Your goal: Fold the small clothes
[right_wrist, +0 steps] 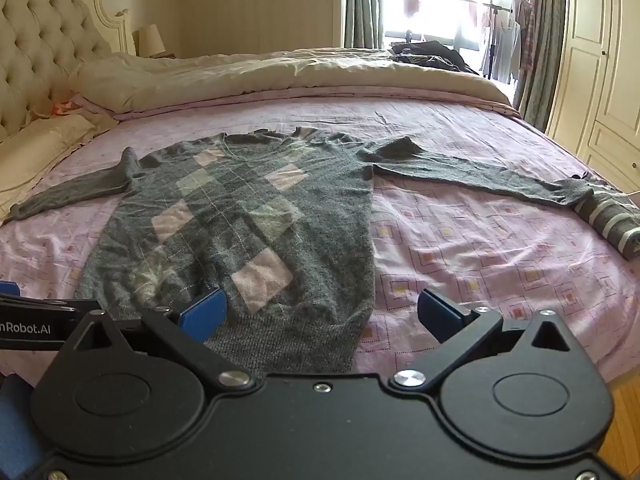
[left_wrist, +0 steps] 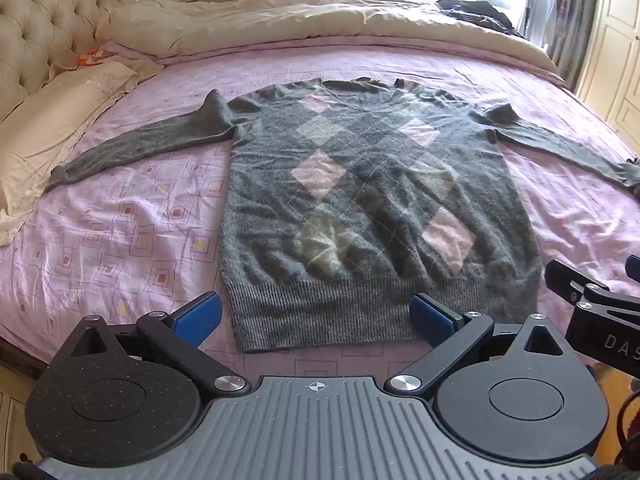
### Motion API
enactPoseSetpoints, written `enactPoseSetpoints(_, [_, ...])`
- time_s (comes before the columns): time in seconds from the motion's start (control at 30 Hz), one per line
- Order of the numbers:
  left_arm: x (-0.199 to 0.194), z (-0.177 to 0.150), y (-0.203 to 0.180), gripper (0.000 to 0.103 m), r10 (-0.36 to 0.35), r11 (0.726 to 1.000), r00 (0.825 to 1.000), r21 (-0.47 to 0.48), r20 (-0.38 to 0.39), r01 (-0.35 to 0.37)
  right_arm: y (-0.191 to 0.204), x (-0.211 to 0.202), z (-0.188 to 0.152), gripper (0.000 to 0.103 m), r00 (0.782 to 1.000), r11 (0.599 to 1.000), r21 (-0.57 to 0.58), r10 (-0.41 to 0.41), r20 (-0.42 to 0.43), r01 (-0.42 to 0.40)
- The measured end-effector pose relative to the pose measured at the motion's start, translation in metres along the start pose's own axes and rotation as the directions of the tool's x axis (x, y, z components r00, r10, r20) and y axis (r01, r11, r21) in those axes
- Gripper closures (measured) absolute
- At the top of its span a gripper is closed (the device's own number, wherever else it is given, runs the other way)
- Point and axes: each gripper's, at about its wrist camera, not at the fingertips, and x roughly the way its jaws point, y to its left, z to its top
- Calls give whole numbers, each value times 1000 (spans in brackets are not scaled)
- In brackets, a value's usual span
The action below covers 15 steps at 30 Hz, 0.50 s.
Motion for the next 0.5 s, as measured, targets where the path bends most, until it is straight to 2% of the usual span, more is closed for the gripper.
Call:
enactPoseSetpoints(0.07, [-1,0,-4,1,10,1000,1000,-4,4,-10,-1,3,-2,1,1000,1000,0,-8,-4,8])
enactPoseSetpoints(0.13, [3,-10,-2,1,-24,1000,1000,-13,-5,24,0,1,-1,1,1000,1000,2,-16,-13,16])
enactPoseSetpoints(0.3, [1,-18,-6,1,-11,1000,1000,-22,1,11,-1,1,-1,1,1000,1000,4,-16,-18,16])
enactPoseSetpoints(0.37, [2,-6,8,1,-19,999,1000,-35,-19,18,0,1,-2,1,1000,1000,2,-15,-19,15])
enactPoseSetpoints(0.5, [3,-6,8,1,-11,999,1000,-38,-22,11,2,1,-1,1,1000,1000,-5,-11,-22,11])
